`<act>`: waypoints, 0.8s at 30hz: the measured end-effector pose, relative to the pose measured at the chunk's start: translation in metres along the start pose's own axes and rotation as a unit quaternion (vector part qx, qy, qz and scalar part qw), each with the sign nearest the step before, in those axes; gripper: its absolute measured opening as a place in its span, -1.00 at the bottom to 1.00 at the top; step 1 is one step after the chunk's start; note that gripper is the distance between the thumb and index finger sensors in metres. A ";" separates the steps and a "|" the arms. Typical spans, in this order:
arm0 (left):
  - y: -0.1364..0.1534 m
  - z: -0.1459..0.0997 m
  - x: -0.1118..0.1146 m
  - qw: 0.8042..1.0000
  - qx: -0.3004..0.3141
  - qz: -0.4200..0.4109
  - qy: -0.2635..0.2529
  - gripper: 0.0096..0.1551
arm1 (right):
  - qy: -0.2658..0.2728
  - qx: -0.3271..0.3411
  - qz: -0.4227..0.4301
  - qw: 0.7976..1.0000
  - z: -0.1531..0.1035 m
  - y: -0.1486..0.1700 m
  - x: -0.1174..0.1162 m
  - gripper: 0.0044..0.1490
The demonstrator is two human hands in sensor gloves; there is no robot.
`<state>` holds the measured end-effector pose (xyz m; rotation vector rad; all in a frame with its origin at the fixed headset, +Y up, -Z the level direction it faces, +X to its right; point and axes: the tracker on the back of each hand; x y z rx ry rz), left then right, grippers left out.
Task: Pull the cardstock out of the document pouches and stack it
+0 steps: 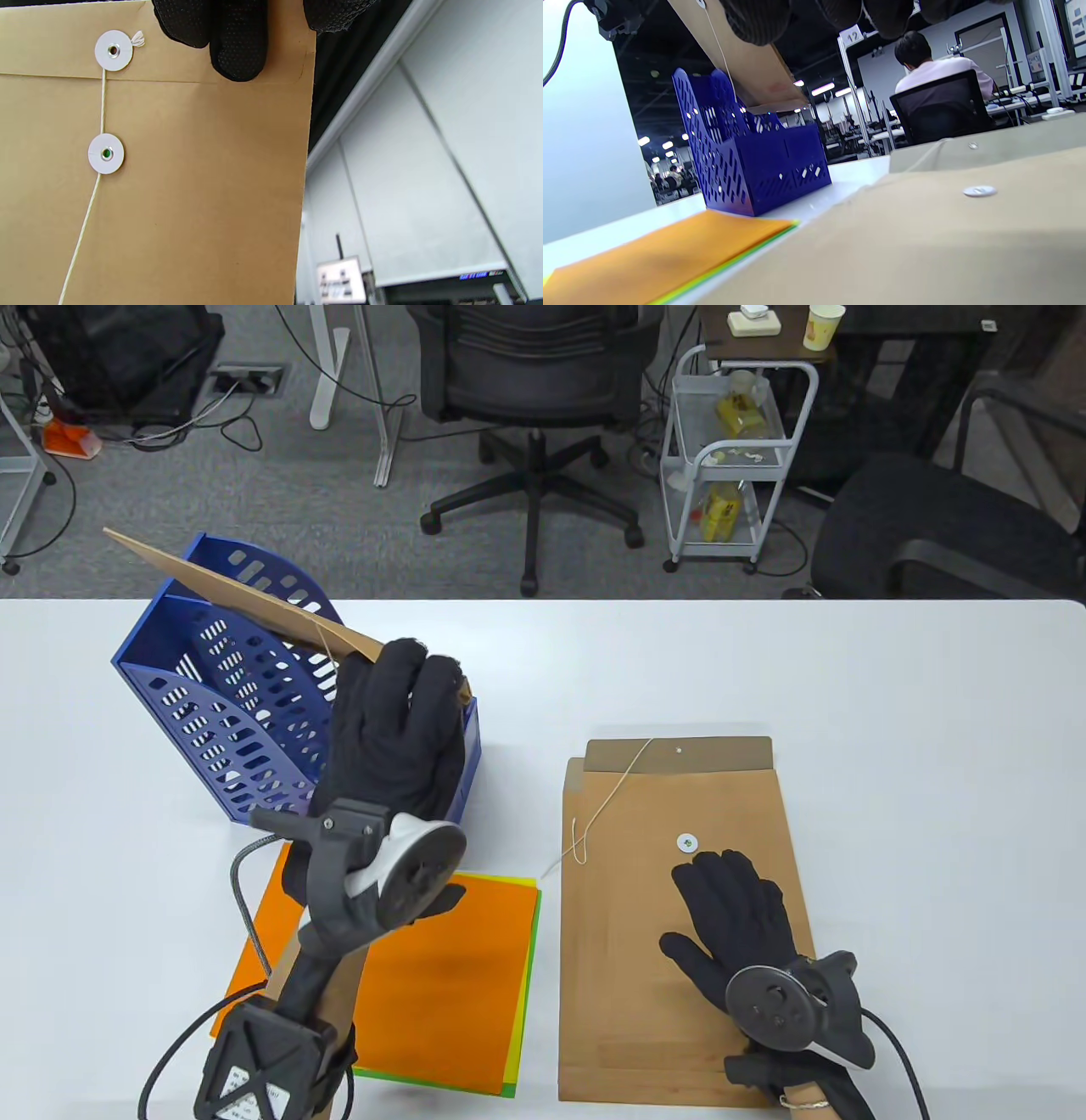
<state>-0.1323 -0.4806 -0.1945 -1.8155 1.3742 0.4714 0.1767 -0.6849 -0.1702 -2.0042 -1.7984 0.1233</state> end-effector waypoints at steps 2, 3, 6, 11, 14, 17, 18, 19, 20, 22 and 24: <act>-0.014 -0.006 -0.020 0.999 0.025 -0.014 -0.028 -0.57 | 0.026 0.012 -0.001 1.000 0.004 -0.008 0.008 0.00; -0.020 -0.010 -0.029 0.998 0.036 -0.025 -0.040 -0.57 | 0.043 0.016 -0.001 0.999 0.007 -0.013 0.013 0.05; -0.039 -0.023 -0.050 0.994 0.067 -0.060 -0.063 -0.57 | 0.113 0.023 0.014 0.993 0.018 -0.032 0.031 0.18; -0.060 -0.054 -0.055 0.988 0.110 -0.092 -0.053 -0.56 | 0.235 0.030 0.040 0.971 0.037 -0.063 0.057 0.25; -0.060 -0.067 -0.044 0.979 0.122 -0.162 -0.022 -0.56 | 0.236 0.041 0.081 0.967 0.046 -0.076 0.063 0.11; -0.051 -0.074 -0.037 0.969 0.114 -0.217 -0.015 -0.57 | 0.281 0.016 0.124 0.951 0.052 -0.074 0.064 -0.46; -0.047 -0.076 -0.036 0.970 0.109 -0.216 -0.024 -0.56 | 0.280 0.018 0.153 0.948 0.053 -0.073 0.064 -0.54; -0.042 -0.080 -0.034 0.970 0.109 -0.216 -0.040 -0.54 | 0.270 0.018 0.184 0.945 0.053 -0.074 0.063 -0.56; -0.039 -0.082 -0.033 0.968 0.109 -0.221 -0.050 -0.47 | 0.274 0.018 0.191 0.942 0.053 -0.074 0.063 -0.56; -0.027 -0.088 -0.027 0.965 0.090 -0.237 -0.059 -0.28 | 0.291 0.013 0.156 0.944 0.053 -0.076 0.066 -0.57; -0.013 -0.094 -0.018 0.962 0.043 -0.258 -0.072 -0.15 | 0.304 0.015 0.146 0.941 0.049 -0.077 0.067 -0.57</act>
Point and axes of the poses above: the tracker on the back of each hand, its own y axis roughly to the little-finger side, its own z axis roughly from the wrist to the fingertips, x = y × z, and after that the axes turned 13 degrees about -z, right-handed
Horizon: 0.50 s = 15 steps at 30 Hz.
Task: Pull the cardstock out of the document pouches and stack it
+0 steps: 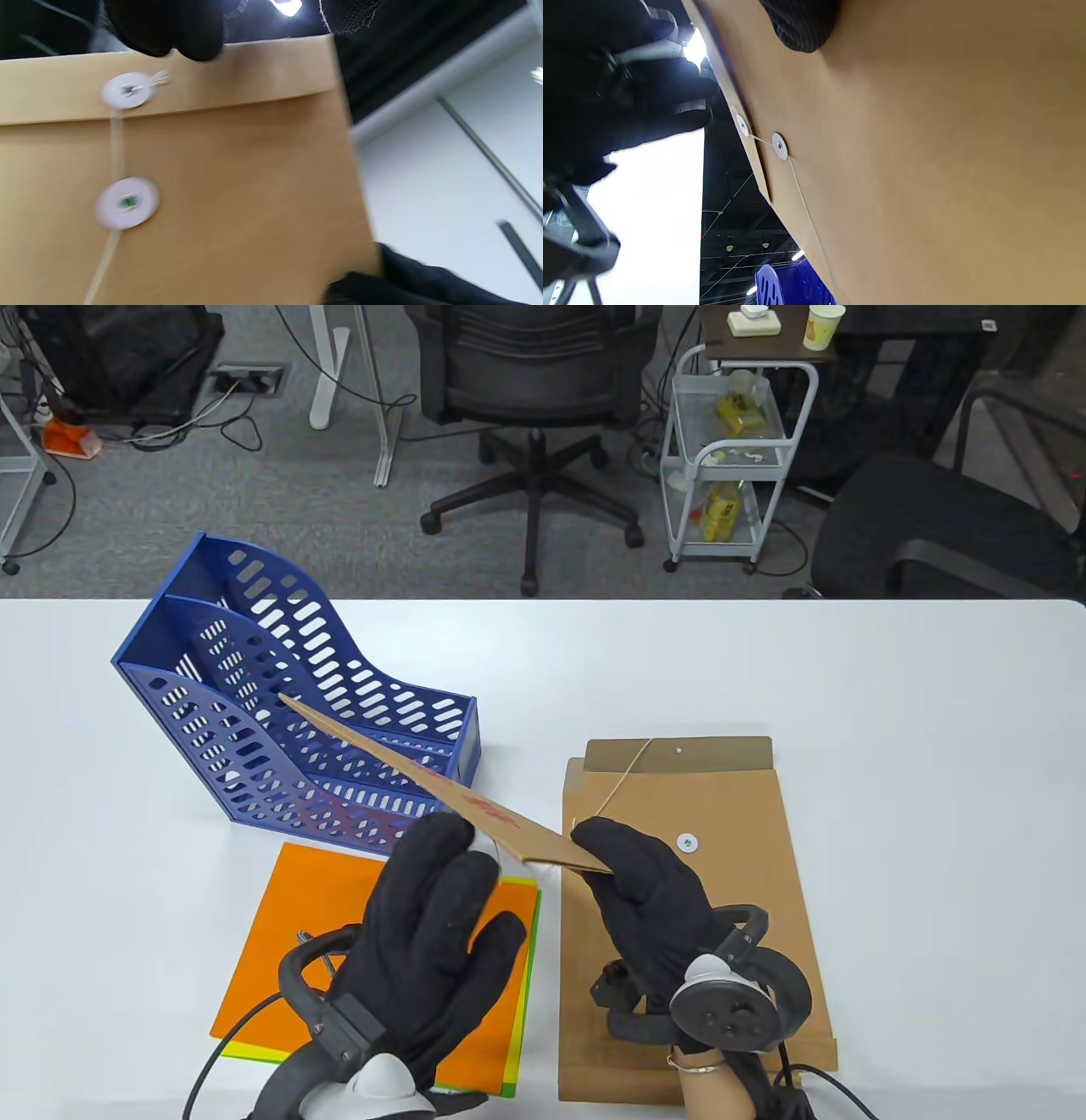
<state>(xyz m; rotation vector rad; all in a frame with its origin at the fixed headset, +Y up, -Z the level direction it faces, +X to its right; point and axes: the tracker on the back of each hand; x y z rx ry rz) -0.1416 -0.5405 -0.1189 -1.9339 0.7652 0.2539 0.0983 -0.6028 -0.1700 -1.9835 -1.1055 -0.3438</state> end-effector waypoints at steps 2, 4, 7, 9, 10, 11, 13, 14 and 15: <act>0.019 -0.008 0.003 0.998 -0.048 -0.043 0.003 -0.07 | 0.006 0.004 0.013 1.000 -0.003 -0.002 0.002 -0.57; 0.045 -0.016 0.013 0.985 -0.123 -0.115 0.032 0.01 | 0.015 0.012 0.019 1.000 -0.005 -0.005 0.005 -0.57; 0.071 -0.021 0.026 0.960 -0.196 -0.186 0.073 0.10 | 0.026 0.023 0.028 0.999 -0.007 -0.010 0.007 -0.57; 0.084 -0.027 0.035 0.935 -0.222 -0.255 0.108 0.13 | 0.030 0.034 0.018 0.999 -0.010 -0.015 0.008 -0.56; 0.088 -0.028 0.037 0.923 -0.234 -0.283 0.112 0.14 | 0.032 0.039 0.012 0.999 -0.011 -0.016 0.009 -0.56; 0.091 -0.030 0.040 0.909 -0.248 -0.316 0.111 0.15 | 0.034 0.044 0.002 0.998 -0.012 -0.016 0.009 -0.56; 0.096 -0.031 0.046 0.885 -0.262 -0.367 0.115 0.14 | 0.035 0.051 -0.011 0.998 -0.015 -0.017 0.010 -0.56; 0.097 -0.032 0.047 0.880 -0.265 -0.374 0.121 0.13 | 0.034 0.051 -0.014 0.998 -0.015 -0.016 0.010 -0.56; 0.099 -0.032 0.050 0.872 -0.269 -0.385 0.139 0.10 | 0.034 0.050 -0.020 0.998 -0.016 -0.015 0.010 -0.56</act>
Point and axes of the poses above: the tracker on the back of each hand, its own y axis roughly to the little-finger side, its own z axis roughly from the wrist to the fingertips, x = y × z, and after that the axes turned 13 degrees about -z, right-handed
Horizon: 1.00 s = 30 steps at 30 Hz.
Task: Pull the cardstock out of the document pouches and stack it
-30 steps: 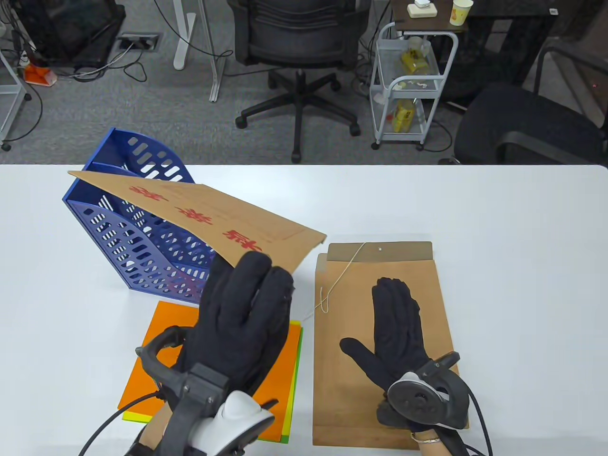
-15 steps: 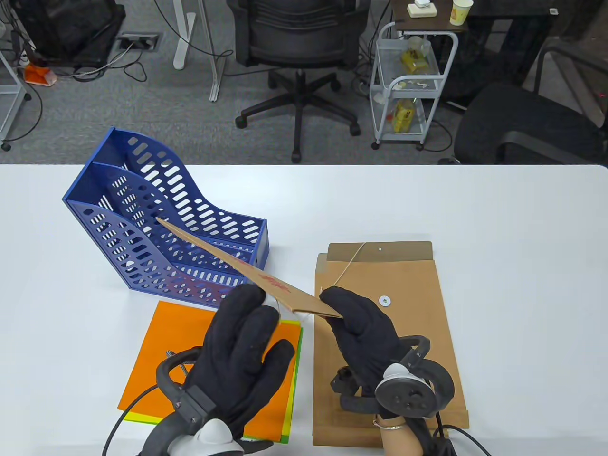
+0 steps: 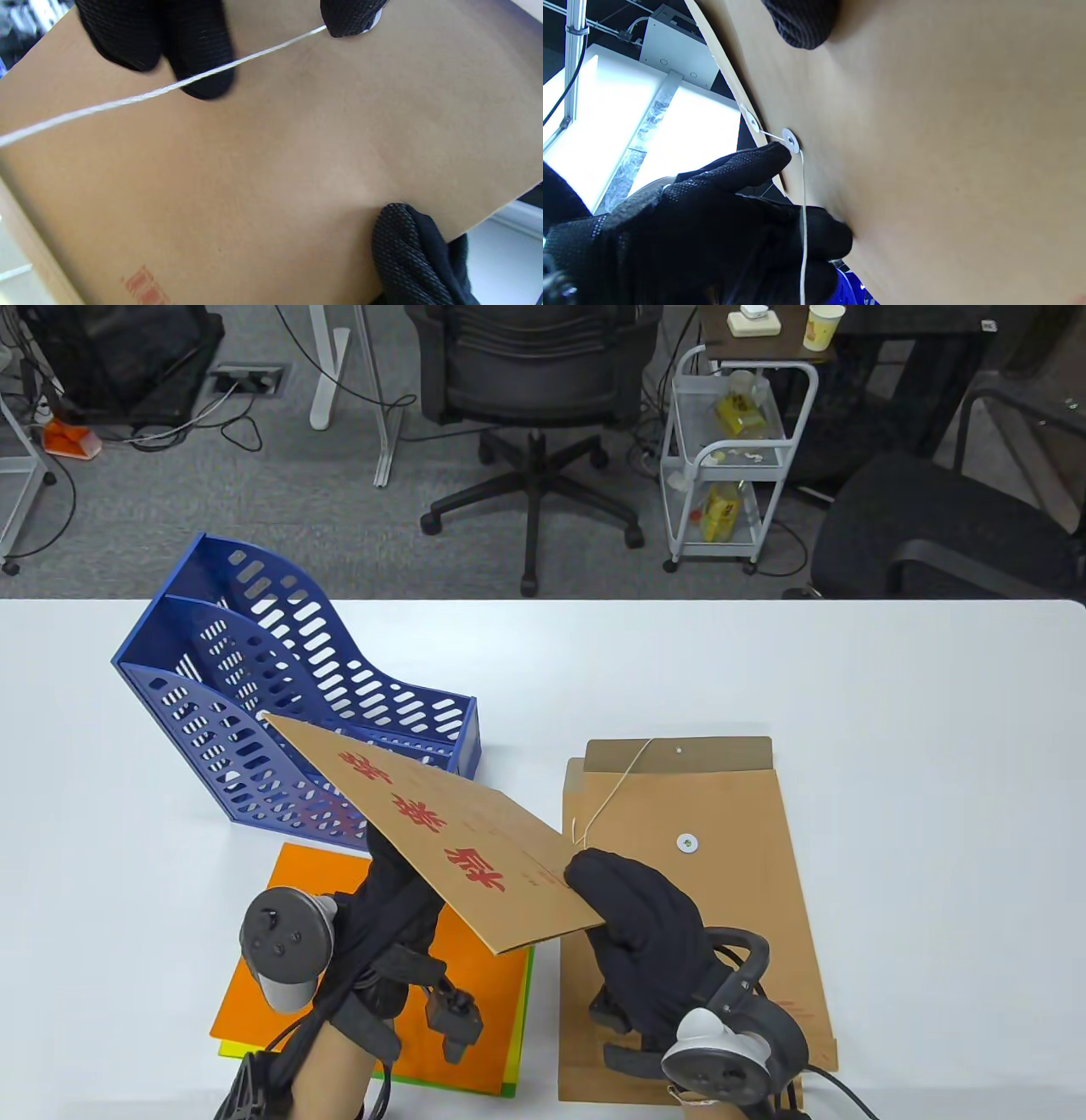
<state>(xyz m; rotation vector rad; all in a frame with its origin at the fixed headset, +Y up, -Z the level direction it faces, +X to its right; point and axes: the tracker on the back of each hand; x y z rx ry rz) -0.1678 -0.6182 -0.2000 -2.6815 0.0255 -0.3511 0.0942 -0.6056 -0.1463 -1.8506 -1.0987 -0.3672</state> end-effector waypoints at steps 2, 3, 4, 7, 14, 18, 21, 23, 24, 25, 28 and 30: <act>0.003 0.003 0.002 0.999 -0.008 -0.020 0.048 -0.09 | 0.001 -0.005 -0.010 1.000 -0.001 0.003 0.000 -0.56; 0.003 0.004 0.003 0.997 -0.015 -0.030 0.075 -0.23 | 0.001 -0.008 -0.010 1.000 -0.002 0.005 0.001 -0.56; 0.002 0.005 0.005 0.995 -0.012 -0.039 0.089 -0.40 | -0.002 -0.010 -0.009 1.000 -0.003 0.007 0.001 -0.57; -0.003 0.003 0.002 0.998 0.008 -0.012 0.060 -0.57 | -0.006 -0.020 -0.010 1.000 -0.005 0.013 0.002 -0.57; -0.017 -0.002 -0.013 0.998 0.043 -0.025 0.050 -0.57 | 0.000 -0.038 -0.042 0.998 -0.009 0.023 0.006 -0.57; -0.021 -0.005 -0.019 0.998 0.052 0.020 0.008 -0.57 | -0.001 -0.038 -0.028 0.999 -0.008 0.021 0.006 -0.56; -0.025 -0.008 -0.018 0.997 0.071 0.014 -0.011 -0.57 | -0.005 -0.016 -0.057 0.998 -0.008 0.015 0.004 -0.56; -0.031 -0.009 -0.009 0.994 0.094 0.053 0.017 -0.57 | -0.004 -0.009 -0.074 0.997 -0.008 0.011 0.003 -0.56; -0.033 -0.009 -0.004 0.992 0.098 0.075 0.035 -0.56 | -0.004 -0.008 -0.073 0.997 -0.008 0.010 0.003 -0.56; -0.036 -0.010 0.004 0.988 0.098 0.106 0.058 -0.56 | -0.003 -0.011 -0.066 0.998 -0.008 0.011 0.003 -0.56; -0.038 -0.012 0.022 0.975 0.088 0.184 0.085 -0.56 | 0.003 -0.029 -0.051 0.998 -0.009 0.015 0.005 -0.56; -0.036 -0.011 0.028 0.966 0.077 0.232 0.086 -0.56 | 0.006 -0.043 -0.042 0.998 -0.009 0.020 0.008 -0.56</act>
Point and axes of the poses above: the tracker on the back of each hand, its own y axis roughly to the little-finger side, its own z axis roughly from the wrist to the fingertips, x = y × z, and after that the axes turned 13 degrees about -z, right-handed
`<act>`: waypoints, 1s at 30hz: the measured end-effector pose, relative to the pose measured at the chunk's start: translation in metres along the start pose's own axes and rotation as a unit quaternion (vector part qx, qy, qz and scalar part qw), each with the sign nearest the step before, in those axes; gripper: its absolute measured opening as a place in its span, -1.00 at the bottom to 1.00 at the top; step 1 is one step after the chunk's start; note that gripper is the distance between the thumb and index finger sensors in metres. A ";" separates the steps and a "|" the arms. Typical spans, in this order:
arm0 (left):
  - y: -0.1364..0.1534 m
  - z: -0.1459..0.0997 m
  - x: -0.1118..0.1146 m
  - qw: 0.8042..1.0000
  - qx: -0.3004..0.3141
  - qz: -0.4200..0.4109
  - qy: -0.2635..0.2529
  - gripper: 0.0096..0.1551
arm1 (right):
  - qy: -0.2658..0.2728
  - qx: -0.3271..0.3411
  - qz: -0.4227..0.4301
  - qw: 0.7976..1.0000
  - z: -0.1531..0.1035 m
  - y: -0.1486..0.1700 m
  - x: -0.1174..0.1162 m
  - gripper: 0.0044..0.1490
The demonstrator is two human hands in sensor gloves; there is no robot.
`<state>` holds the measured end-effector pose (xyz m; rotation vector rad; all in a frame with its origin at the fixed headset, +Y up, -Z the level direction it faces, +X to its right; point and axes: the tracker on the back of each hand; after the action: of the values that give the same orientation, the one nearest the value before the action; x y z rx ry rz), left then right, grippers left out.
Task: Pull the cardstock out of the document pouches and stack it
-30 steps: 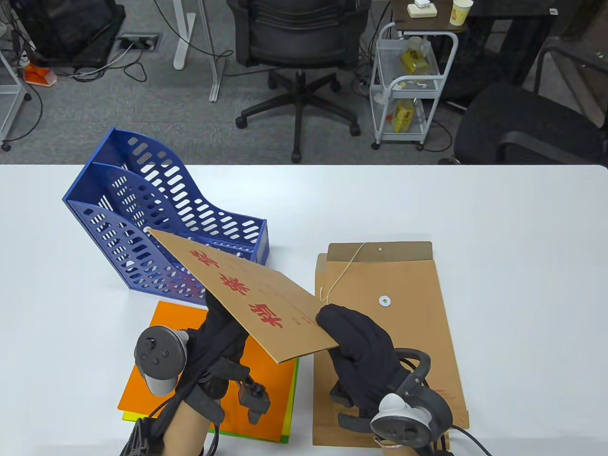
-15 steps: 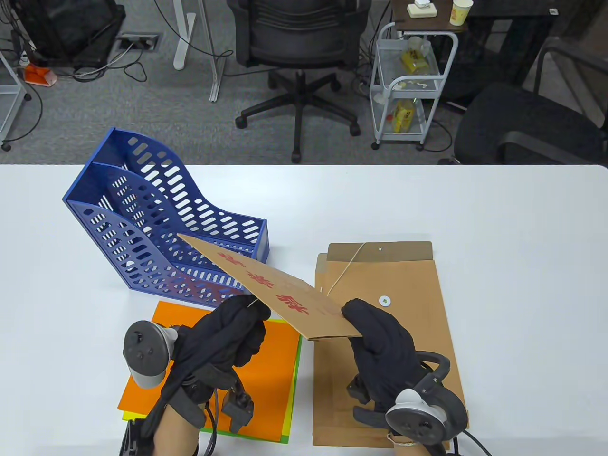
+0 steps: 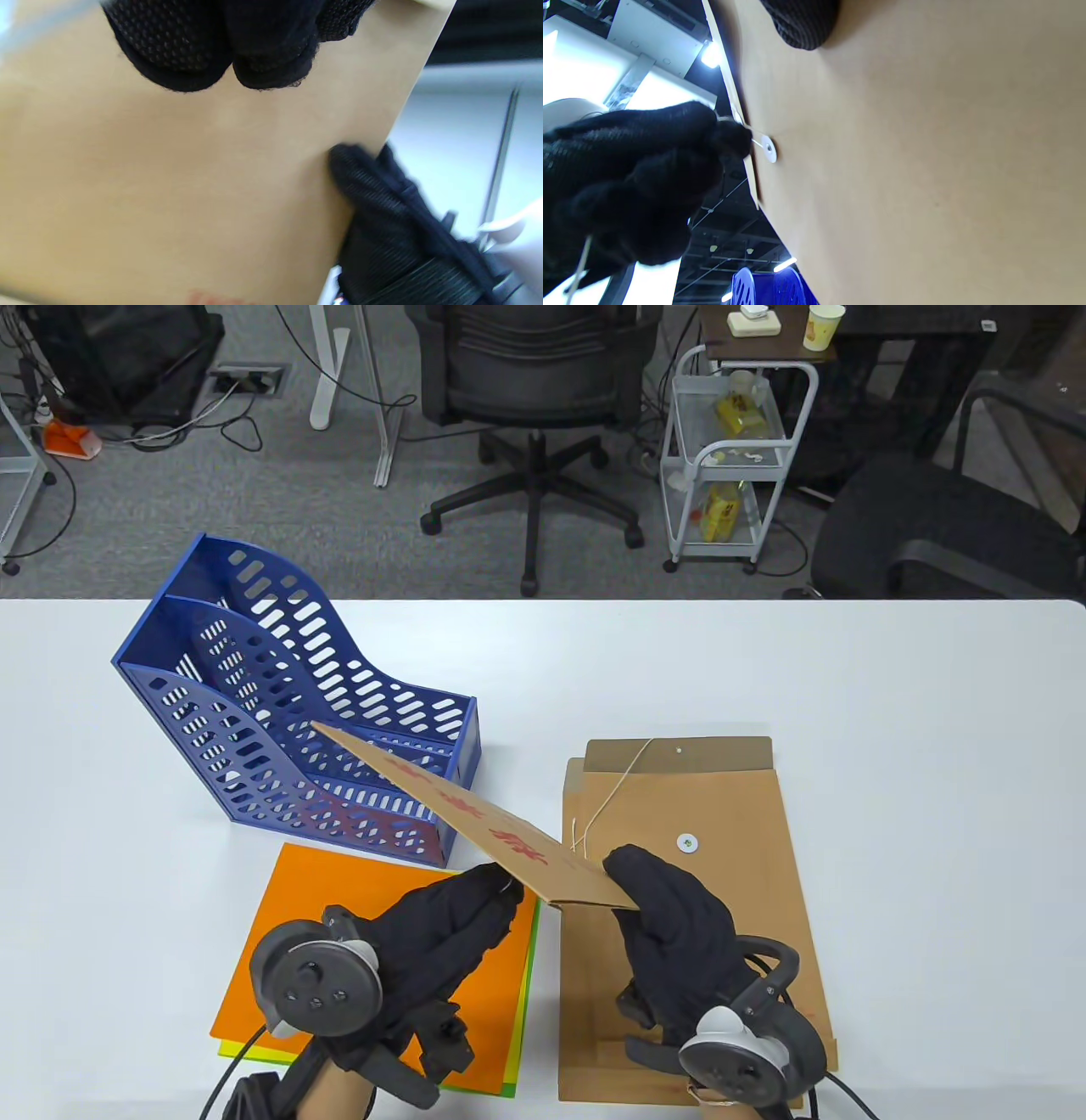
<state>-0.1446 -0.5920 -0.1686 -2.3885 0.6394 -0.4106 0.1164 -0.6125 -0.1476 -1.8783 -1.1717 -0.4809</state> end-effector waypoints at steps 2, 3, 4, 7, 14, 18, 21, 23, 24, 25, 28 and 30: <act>0.005 0.002 0.001 0.998 -0.039 0.037 0.024 -0.57 | 0.008 -0.013 0.005 1.000 0.000 0.005 0.002 -0.56; 0.009 0.003 0.000 0.995 -0.069 0.059 0.028 -0.57 | 0.012 -0.020 0.012 1.000 -0.001 0.007 0.004 -0.56; 0.012 0.003 -0.001 0.993 -0.086 0.079 0.025 -0.57 | 0.014 -0.025 0.017 0.999 -0.001 0.009 0.005 -0.56; 0.023 0.004 -0.009 0.974 -0.151 0.166 0.007 -0.57 | 0.021 -0.044 0.033 0.998 -0.001 0.014 0.010 -0.56; 0.041 -0.015 -0.053 0.959 -0.175 0.147 -0.166 -0.33 | 0.019 -0.052 0.023 0.998 -0.002 0.021 0.015 -0.56; 0.031 -0.027 -0.067 0.976 -0.101 0.047 -0.186 0.10 | 0.014 -0.045 -0.003 0.999 -0.002 0.019 0.012 -0.56; 0.009 -0.029 -0.057 0.970 0.002 0.099 -0.224 -0.08 | 0.008 -0.036 -0.033 0.999 -0.003 0.016 0.009 -0.56; -0.005 -0.027 -0.046 0.969 0.040 0.147 -0.196 -0.31 | 0.005 -0.033 -0.039 0.999 -0.003 0.015 0.008 -0.56; -0.012 -0.024 -0.038 0.974 0.050 0.164 -0.150 -0.40 | 0.004 -0.032 -0.039 0.999 -0.003 0.014 0.007 -0.56; -0.018 -0.021 -0.029 0.980 0.054 0.177 -0.074 -0.44 | 0.002 -0.032 -0.038 0.999 -0.004 0.013 0.007 -0.56; -0.023 -0.013 -0.007 0.980 0.026 0.183 0.071 -0.33 | 0.001 -0.023 -0.041 0.999 -0.005 0.010 0.006 -0.56; -0.020 -0.011 0.003 0.977 0.029 0.195 0.078 -0.20 | 0.000 -0.008 -0.050 0.999 -0.005 0.007 0.005 -0.56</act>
<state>-0.1399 -0.5850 -0.1472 -2.1218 1.1269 -0.4378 0.1255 -0.6154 -0.1442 -1.8399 -1.2698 -0.5471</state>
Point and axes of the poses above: the tracker on the back of each hand, its own y axis roughly to the little-finger side, its own z axis roughly from the wrist to the fingertips, x = y × z, and after that the axes turned 13 degrees about -z, right-handed
